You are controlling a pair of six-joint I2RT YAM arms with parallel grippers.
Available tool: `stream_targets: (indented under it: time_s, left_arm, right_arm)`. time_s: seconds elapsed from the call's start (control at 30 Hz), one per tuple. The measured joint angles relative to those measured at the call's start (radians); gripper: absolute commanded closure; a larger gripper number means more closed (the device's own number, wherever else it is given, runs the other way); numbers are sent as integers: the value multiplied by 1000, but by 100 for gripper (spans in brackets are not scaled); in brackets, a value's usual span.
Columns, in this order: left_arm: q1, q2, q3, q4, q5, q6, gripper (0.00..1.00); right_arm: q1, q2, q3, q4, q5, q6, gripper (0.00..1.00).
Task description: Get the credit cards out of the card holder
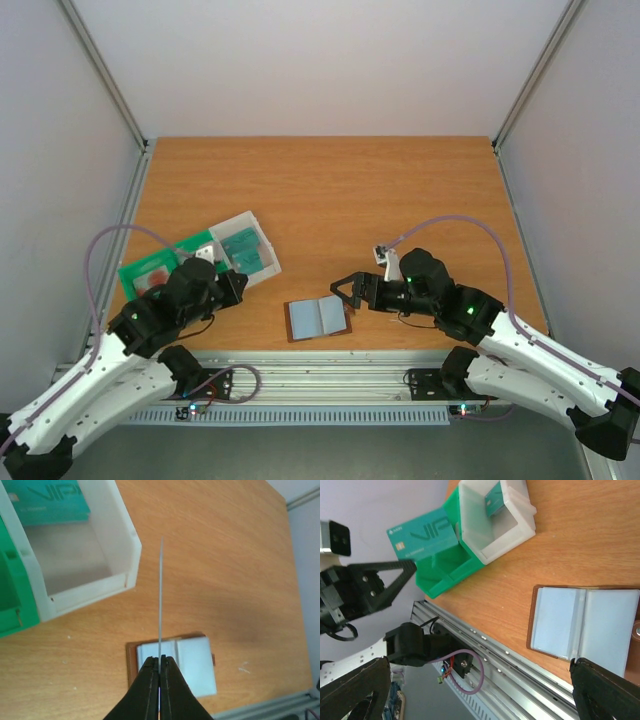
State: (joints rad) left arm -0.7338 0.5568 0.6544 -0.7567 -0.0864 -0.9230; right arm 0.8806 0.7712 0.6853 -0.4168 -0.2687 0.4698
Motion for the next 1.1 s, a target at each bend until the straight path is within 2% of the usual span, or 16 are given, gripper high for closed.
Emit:
stream_targets:
  time_s: [0.13, 0.37, 0.67, 1.1]
  left_arm:
    - [50, 96, 49, -1, -23, 40, 100]
    - [216, 303, 65, 52, -14, 122, 100]
    - [286, 524, 157, 136, -16, 171, 100]
    - [330, 709, 168, 248, -27, 166, 100]
  right_arm:
    - [0, 1, 0, -19, -2, -5, 1]
    - [0, 3, 0, -41, -11, -26, 2]
    - [0, 43, 1, -28, -47, -38, 1]
    - [0, 52, 1, -19, -61, -42, 1]
